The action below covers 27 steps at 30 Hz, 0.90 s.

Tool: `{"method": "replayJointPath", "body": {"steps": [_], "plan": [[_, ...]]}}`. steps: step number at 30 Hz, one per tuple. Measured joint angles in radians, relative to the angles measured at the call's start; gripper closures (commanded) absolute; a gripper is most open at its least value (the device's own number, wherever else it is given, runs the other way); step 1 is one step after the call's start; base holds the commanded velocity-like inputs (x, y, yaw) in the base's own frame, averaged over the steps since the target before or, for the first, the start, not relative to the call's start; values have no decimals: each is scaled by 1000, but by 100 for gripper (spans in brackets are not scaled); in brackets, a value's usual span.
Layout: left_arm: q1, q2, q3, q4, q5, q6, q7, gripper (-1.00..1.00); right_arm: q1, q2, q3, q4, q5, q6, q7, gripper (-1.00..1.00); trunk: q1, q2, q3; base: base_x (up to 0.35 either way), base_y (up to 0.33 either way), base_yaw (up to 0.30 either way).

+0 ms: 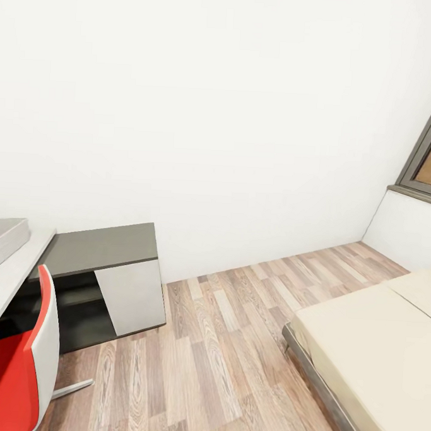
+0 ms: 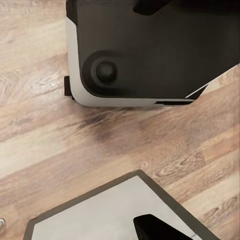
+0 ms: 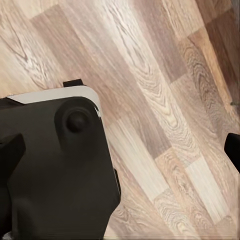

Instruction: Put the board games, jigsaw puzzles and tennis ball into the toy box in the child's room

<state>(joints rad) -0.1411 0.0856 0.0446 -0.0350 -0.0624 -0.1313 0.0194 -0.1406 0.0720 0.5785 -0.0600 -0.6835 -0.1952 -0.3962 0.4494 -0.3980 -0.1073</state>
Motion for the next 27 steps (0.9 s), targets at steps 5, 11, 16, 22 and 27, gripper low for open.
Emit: {"method": "replayJointPath", "body": {"steps": [5,11,16,22,27], "plan": [[7,-3,0,0,0,-1,0,-100,21,-2,0,4,-1,-5,0,-100,0,0,0,0,0,0],[10,-4,0,0,0,-1,0,-100,43,-11,0,5,1,-37,3,-100,0,0,0,0,0,0],[13,-4,0,0,0,0,0,-100,48,-37,1,18,5,-46,65,-100,0,0,0,0,0,0],[15,-4,2,0,1,-4,0,-100,49,-53,1,28,-1,-51,231,-100,0,0,0,0,0,0],[15,-5,6,-3,2,-7,0,-100,49,-55,-3,32,-11,-47,220,-100,0,0,0,0,0,0]]}}
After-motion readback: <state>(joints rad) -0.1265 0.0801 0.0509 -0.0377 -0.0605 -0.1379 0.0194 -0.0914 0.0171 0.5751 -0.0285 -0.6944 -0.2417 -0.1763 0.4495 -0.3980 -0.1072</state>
